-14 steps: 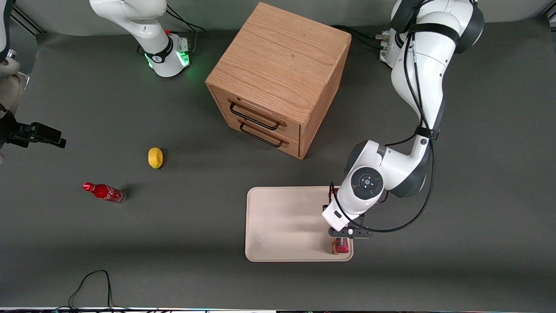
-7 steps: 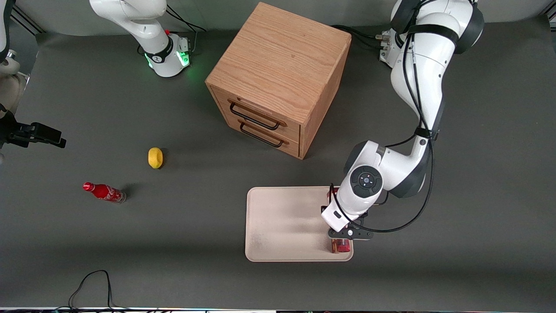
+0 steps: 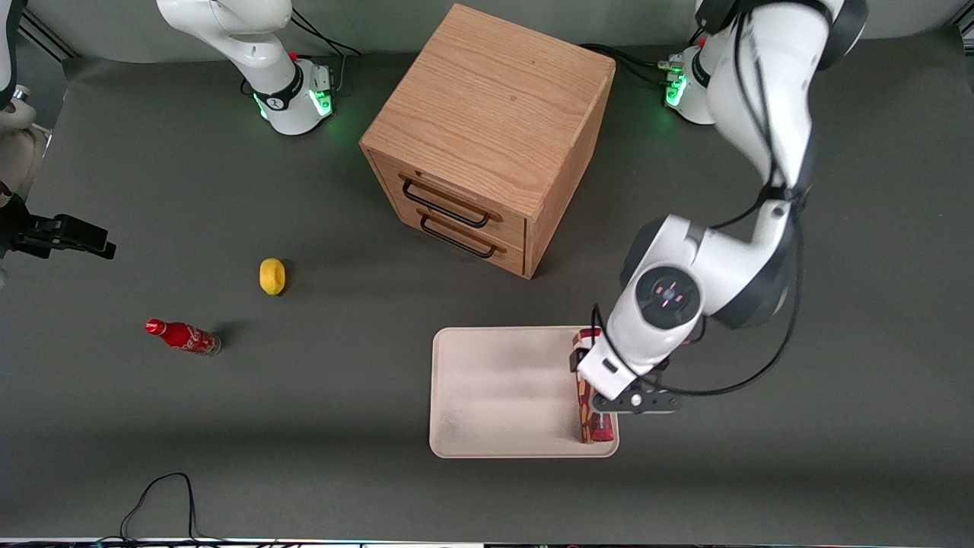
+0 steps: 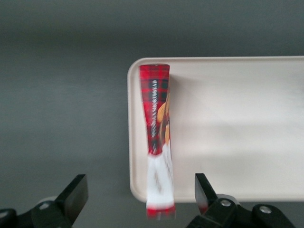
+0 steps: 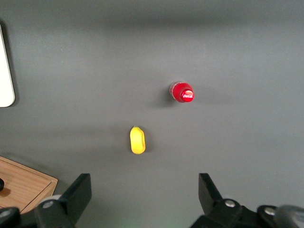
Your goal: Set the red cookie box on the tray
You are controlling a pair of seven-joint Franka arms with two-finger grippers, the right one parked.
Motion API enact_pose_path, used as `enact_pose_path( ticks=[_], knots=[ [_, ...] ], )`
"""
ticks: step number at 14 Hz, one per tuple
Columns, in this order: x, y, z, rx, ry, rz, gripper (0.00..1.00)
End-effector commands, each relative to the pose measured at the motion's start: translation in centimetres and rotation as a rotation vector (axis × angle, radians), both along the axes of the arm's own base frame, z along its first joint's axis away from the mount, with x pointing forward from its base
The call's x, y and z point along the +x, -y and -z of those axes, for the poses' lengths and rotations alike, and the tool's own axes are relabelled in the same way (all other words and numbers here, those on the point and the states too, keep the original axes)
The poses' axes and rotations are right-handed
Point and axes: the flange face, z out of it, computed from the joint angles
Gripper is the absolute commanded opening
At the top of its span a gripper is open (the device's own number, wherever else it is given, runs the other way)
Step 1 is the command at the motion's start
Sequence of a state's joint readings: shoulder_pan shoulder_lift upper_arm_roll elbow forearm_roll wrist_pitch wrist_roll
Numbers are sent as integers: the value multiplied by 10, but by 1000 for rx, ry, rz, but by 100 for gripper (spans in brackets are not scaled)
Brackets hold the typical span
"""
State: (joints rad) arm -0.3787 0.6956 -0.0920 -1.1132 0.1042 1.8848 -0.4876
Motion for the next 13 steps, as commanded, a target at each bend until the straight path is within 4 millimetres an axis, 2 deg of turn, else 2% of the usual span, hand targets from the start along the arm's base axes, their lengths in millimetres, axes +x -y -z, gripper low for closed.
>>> enact_pose_path(
  ticks=[1,4,5,6,8,10,13],
  knots=[
    [-28,-16,-77,18,2,-30,100],
    [-64,-33,-154,31,-7,-66,100],
    [-75,-42,-173,41,-14,-70,100],
    [-77,-60,-186,44,-19,-87,100],
    [-83,-90,-199,51,-31,-120,100],
    [-97,-123,-203,67,-43,-95,100],
    [-111,-200,-210,26,-67,-50,100]
  ],
)
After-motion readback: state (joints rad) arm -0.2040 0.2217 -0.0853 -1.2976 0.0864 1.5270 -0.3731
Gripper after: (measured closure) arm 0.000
